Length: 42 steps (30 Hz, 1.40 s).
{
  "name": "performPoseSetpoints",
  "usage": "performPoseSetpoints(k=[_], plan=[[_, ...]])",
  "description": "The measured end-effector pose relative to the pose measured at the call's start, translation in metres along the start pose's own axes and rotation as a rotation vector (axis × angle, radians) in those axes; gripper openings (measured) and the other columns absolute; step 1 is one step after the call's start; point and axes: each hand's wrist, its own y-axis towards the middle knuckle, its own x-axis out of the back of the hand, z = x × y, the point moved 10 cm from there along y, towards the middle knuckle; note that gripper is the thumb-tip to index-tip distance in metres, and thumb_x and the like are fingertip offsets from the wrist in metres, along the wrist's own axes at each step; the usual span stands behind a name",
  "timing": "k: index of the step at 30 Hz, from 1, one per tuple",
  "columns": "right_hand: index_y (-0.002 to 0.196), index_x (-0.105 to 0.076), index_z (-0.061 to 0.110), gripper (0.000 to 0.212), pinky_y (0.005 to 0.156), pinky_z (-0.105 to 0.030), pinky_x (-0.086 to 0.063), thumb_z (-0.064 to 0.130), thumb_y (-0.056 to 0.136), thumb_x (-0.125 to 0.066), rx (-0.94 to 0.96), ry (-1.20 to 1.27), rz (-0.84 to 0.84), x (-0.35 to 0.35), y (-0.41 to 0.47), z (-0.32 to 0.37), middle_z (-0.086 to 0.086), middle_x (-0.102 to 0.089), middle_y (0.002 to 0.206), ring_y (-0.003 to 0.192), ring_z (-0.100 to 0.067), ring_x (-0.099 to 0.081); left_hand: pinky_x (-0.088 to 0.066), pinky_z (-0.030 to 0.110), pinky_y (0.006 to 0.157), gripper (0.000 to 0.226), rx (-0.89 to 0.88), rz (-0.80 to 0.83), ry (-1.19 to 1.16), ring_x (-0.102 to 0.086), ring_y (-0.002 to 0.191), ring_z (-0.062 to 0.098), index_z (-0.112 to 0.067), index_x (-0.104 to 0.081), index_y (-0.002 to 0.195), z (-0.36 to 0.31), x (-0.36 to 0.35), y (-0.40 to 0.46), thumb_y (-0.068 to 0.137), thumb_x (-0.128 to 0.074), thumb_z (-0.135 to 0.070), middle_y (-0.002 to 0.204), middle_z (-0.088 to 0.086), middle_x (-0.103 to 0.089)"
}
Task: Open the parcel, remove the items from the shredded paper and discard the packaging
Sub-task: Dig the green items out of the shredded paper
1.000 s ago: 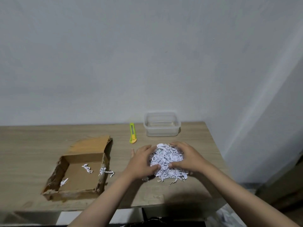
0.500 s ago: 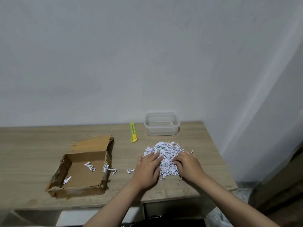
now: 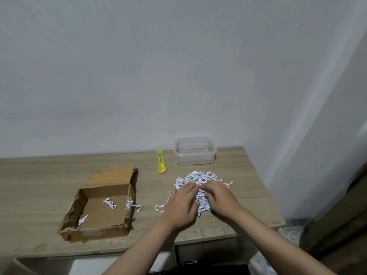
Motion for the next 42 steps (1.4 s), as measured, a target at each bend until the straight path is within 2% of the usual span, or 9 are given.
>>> performPoseSetpoints(k=[3,8,13,18,22,28,32,38,42], plan=[[0.108,-0.064,0.023,0.029,0.092,-0.031,-0.044,0.013,0.083,-0.055,-0.097,-0.021,0.016,-0.004,-0.001,-0.02,0.006,-0.061,0.107,0.104,-0.019,-0.054,-0.006,0.048,0.115,0.053,0.079,0.083,0.088,-0.011,0.145,0.017,-0.029,-0.022,0.147,0.015,-0.015,-0.001,0.097,-0.036,-0.04,0.158,-0.004,-0.016],[0.111,-0.064,0.024,0.028,0.094,-0.033,-0.044,0.016,0.085,-0.055,-0.146,-0.054,0.012,0.004,-0.008,-0.038,0.008,-0.061,0.111,0.11,-0.018,-0.049,-0.003,0.05,0.115,0.051,0.094,0.06,0.155,-0.011,0.146,0.015,-0.033,-0.024,0.146,0.032,-0.013,-0.01,0.096,-0.034,-0.043,0.158,-0.009,-0.013],[0.108,-0.065,0.02,0.025,0.087,-0.032,-0.044,0.022,0.085,-0.057,-0.175,-0.077,0.002,0.011,-0.011,-0.051,0.005,-0.056,0.097,0.107,-0.021,-0.051,0.004,0.055,0.113,0.056,0.133,0.003,0.135,-0.012,0.145,0.015,-0.03,-0.035,0.141,0.046,-0.002,-0.016,0.088,-0.042,-0.046,0.158,-0.007,-0.017],[0.095,-0.063,0.019,0.022,0.082,-0.035,-0.045,0.014,0.077,-0.052,-0.172,-0.027,-0.232,0.032,-0.015,-0.04,0.005,-0.049,0.097,0.099,-0.016,-0.049,0.011,0.049,0.11,0.07,0.056,-0.171,0.046,-0.014,0.144,0.013,-0.029,-0.027,0.144,0.022,0.015,-0.012,0.08,-0.05,-0.045,0.155,-0.008,-0.021],[0.085,-0.061,0.013,0.021,0.074,-0.031,-0.045,0.001,0.074,-0.048,-0.02,0.029,-0.367,0.044,-0.011,-0.011,-0.002,-0.059,0.086,0.085,-0.018,-0.054,0.004,0.053,0.115,0.062,-0.09,-0.086,-0.016,-0.014,0.144,0.01,-0.025,-0.031,0.145,-0.009,-0.001,0.0,0.085,-0.048,-0.029,0.154,-0.013,-0.022],[0.088,-0.063,0.014,0.024,0.074,-0.021,-0.041,-0.002,0.079,-0.047,-0.032,0.143,-0.087,0.011,0.003,-0.011,0.007,-0.062,0.083,0.079,-0.009,-0.055,0.003,0.052,0.114,0.054,0.025,0.008,0.101,-0.012,0.144,0.012,-0.026,-0.029,0.145,0.007,-0.021,-0.001,0.093,-0.037,-0.04,0.155,-0.009,-0.023],[0.093,-0.064,0.017,0.016,0.074,-0.024,-0.037,0.011,0.08,-0.057,-0.07,0.053,-0.098,0.008,0.003,-0.024,0.014,-0.053,0.085,0.082,-0.007,-0.046,0.0,0.051,0.114,0.052,0.066,-0.002,0.13,-0.011,0.145,0.011,-0.027,-0.032,0.143,0.021,-0.019,-0.012,0.093,-0.036,-0.041,0.154,-0.011,-0.024],[0.104,-0.062,0.021,0.027,0.081,-0.028,-0.039,0.029,0.078,-0.066,-0.13,-0.041,-0.024,0.006,0.007,-0.03,0.007,-0.063,0.104,0.099,-0.016,-0.053,0.002,0.051,0.113,0.055,0.08,-0.033,0.123,-0.012,0.145,0.011,-0.026,-0.039,0.139,0.027,-0.017,-0.018,0.089,-0.032,-0.049,0.152,-0.011,-0.028],[0.108,-0.061,0.025,0.03,0.088,-0.031,-0.04,0.028,0.079,-0.064,-0.14,-0.096,0.066,0.001,0.011,-0.028,0.008,-0.062,0.11,0.106,-0.017,-0.052,0.003,0.051,0.114,0.051,0.086,-0.026,0.119,-0.009,0.145,0.009,-0.026,-0.04,0.137,0.026,-0.02,-0.016,0.091,-0.039,-0.047,0.152,-0.013,-0.027]])
